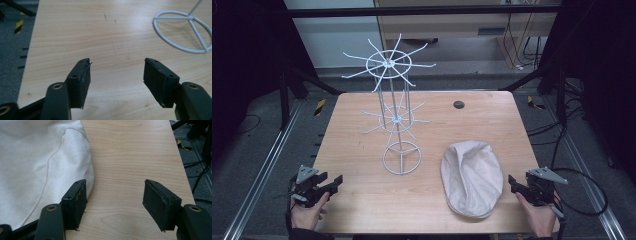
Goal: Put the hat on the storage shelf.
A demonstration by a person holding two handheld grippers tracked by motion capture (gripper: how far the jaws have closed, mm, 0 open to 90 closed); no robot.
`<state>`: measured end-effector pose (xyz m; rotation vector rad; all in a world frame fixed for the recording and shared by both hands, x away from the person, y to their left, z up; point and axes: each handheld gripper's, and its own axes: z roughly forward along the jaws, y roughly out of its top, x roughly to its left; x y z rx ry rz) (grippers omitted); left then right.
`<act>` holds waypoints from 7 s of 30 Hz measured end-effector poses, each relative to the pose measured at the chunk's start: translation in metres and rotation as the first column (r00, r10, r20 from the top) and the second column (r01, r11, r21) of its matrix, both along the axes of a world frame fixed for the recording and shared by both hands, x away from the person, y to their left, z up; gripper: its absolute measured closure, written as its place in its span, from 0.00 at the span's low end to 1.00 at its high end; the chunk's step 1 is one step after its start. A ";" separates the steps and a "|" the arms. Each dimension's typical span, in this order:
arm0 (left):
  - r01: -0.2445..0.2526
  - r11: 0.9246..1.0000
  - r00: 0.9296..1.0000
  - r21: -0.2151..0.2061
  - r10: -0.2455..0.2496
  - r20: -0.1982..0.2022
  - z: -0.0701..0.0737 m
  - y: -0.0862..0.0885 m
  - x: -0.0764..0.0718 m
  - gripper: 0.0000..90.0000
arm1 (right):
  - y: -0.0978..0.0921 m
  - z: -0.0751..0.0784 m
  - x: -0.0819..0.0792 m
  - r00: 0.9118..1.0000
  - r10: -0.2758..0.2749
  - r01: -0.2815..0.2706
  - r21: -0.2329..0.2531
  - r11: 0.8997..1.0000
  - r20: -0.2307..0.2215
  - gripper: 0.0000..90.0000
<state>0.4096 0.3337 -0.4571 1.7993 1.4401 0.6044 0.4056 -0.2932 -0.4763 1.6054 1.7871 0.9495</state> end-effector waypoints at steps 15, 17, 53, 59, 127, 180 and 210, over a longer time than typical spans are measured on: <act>-0.011 0.999 0.998 0.037 0.009 0.065 0.001 -0.007 -0.002 0.38 | 0.009 0.028 -0.010 0.998 0.046 -0.047 0.029 0.998 0.032 0.44; -0.012 0.999 0.998 0.051 0.009 0.060 0.000 -0.007 0.000 0.38 | 0.015 0.034 -0.011 0.997 0.065 -0.066 0.024 0.998 0.040 0.43; -0.037 0.997 0.997 0.073 0.032 0.075 -0.002 -0.004 0.007 0.33 | 0.117 0.080 0.000 0.962 0.271 -0.271 0.011 0.962 0.003 0.37; -0.041 0.996 0.997 0.076 0.035 0.070 -0.003 -0.004 0.007 0.33 | 0.128 0.079 0.007 0.960 0.278 -0.278 0.015 0.960 -0.007 0.37; -0.042 0.997 0.998 0.067 0.038 0.057 -0.003 -0.002 0.006 0.35 | 0.128 0.067 0.022 0.968 0.247 -0.247 -0.003 0.969 -0.037 0.98; -0.037 0.997 0.998 0.070 0.033 0.059 -0.005 -0.003 0.007 0.32 | 0.090 0.144 -0.007 0.866 0.272 -0.309 0.020 0.951 0.419 0.98; -0.042 0.997 0.997 0.069 0.038 0.063 -0.005 -0.003 0.007 0.32 | 0.086 0.192 -0.024 0.718 0.274 -0.362 0.006 0.932 0.639 0.99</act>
